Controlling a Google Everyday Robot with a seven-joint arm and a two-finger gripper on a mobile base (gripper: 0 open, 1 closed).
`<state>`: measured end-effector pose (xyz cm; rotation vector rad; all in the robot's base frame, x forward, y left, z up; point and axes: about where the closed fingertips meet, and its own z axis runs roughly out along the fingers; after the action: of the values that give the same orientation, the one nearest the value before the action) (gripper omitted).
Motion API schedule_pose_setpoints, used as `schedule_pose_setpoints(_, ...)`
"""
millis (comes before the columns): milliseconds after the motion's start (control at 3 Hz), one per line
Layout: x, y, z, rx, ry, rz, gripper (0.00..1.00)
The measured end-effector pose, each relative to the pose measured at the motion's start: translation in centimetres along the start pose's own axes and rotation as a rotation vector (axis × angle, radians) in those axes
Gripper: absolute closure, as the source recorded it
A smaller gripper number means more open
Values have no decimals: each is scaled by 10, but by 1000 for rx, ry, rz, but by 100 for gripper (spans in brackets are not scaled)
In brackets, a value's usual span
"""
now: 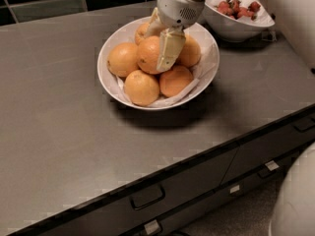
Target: Pick orange from white bowl
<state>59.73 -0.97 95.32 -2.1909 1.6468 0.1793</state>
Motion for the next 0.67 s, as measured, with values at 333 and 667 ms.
schedule_pose_setpoints(333,0,0,0,-2,-4,0,35)
schedule_pose_setpoints(667,0,1,0,-4,-8,1,34)
